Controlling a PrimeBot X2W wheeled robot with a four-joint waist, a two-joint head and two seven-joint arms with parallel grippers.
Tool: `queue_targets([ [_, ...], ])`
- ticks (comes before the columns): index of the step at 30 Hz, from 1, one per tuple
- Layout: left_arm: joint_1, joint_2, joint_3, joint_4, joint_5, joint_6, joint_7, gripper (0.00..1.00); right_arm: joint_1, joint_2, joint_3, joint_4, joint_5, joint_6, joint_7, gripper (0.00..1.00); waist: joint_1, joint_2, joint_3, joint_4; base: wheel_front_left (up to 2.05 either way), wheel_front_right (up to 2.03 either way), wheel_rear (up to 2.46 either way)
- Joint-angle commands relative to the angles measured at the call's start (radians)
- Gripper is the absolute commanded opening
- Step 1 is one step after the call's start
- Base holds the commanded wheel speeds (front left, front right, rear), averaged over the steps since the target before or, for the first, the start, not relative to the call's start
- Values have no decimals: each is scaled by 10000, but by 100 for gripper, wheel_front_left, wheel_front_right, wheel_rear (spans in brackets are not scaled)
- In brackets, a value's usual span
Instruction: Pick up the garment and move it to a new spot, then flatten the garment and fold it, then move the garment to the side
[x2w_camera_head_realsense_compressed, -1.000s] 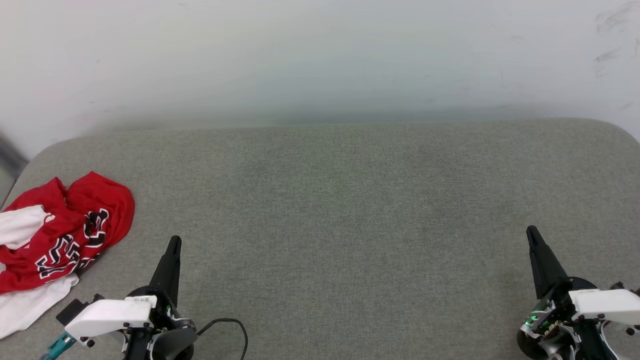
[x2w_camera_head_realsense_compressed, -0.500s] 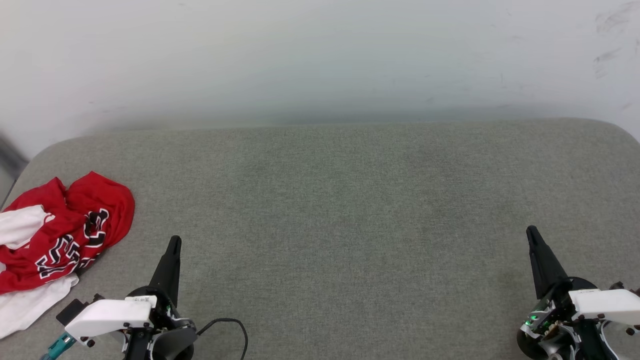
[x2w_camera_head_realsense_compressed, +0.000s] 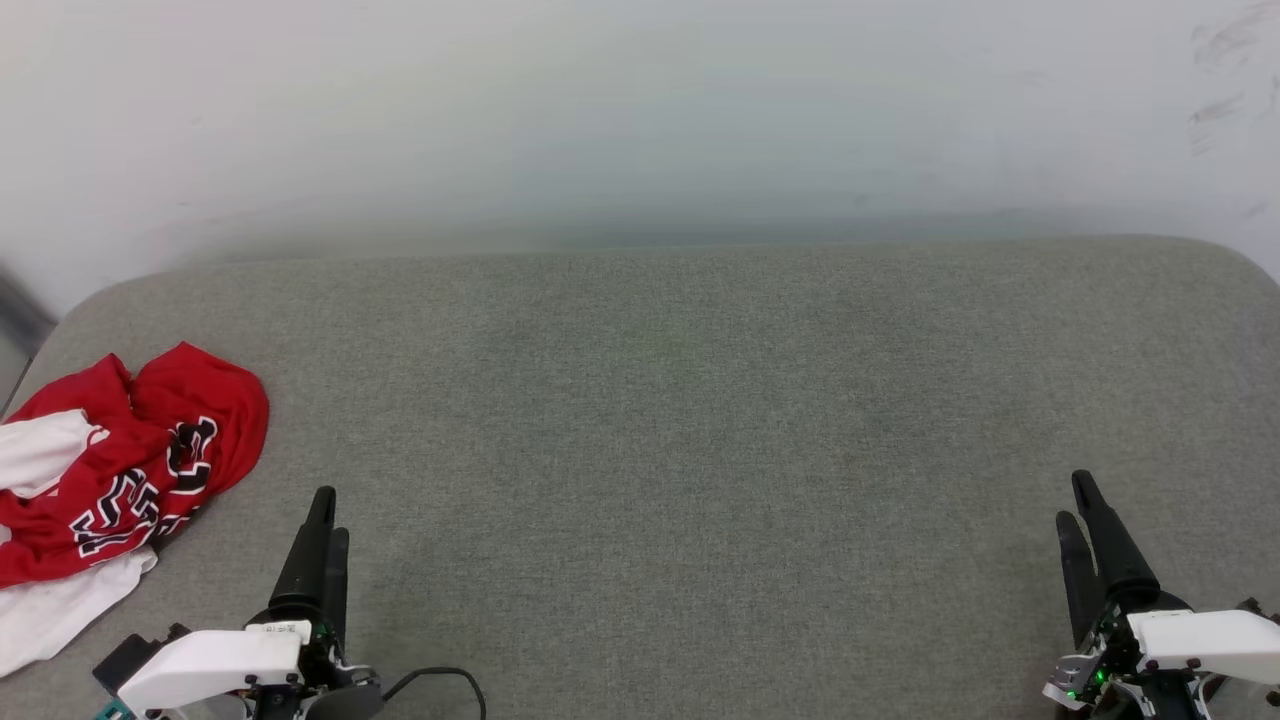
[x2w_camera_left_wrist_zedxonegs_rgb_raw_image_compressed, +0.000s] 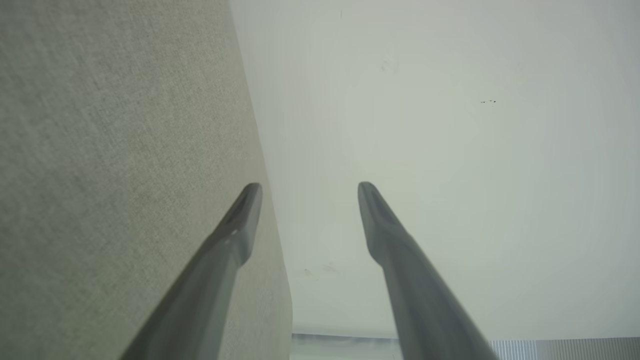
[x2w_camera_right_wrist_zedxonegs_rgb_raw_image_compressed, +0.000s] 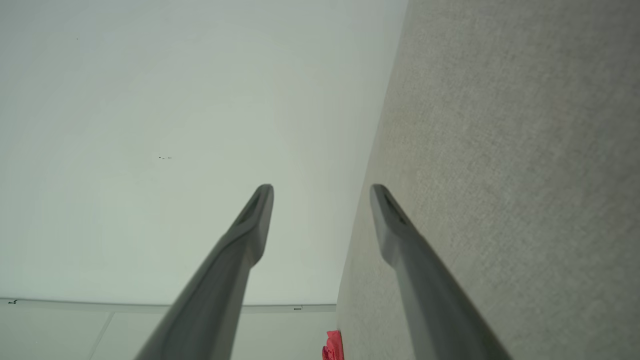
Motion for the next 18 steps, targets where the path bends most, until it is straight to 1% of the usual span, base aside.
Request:
queue_targets([
  [1, -124, 21, 176, -310, 490, 45, -149, 100, -168, -6, -94, -291, -453, 2, -147, 100, 1, 0, 3, 0, 0, 0, 0],
  [8, -112, 24, 192, -951, 2240, 479, -464, 100, -165, -5, -203, -805, -1998, 2, -466, 100, 1, 0, 16, 13, 0, 0, 0],
  [14, -1, 27, -115, -1364, 3924, 1040, -716, 100, -123, -4, -47, -1360, -3563, 2, -720, 100, 1, 0, 25, 18, 0, 0, 0],
  [18, 72, 29, -309, -1553, 4869, 1319, -876, 100, -54, -3, 174, -1669, -4691, 2, -879, 100, 1, 0, 29, 19, 0, 0, 0],
])
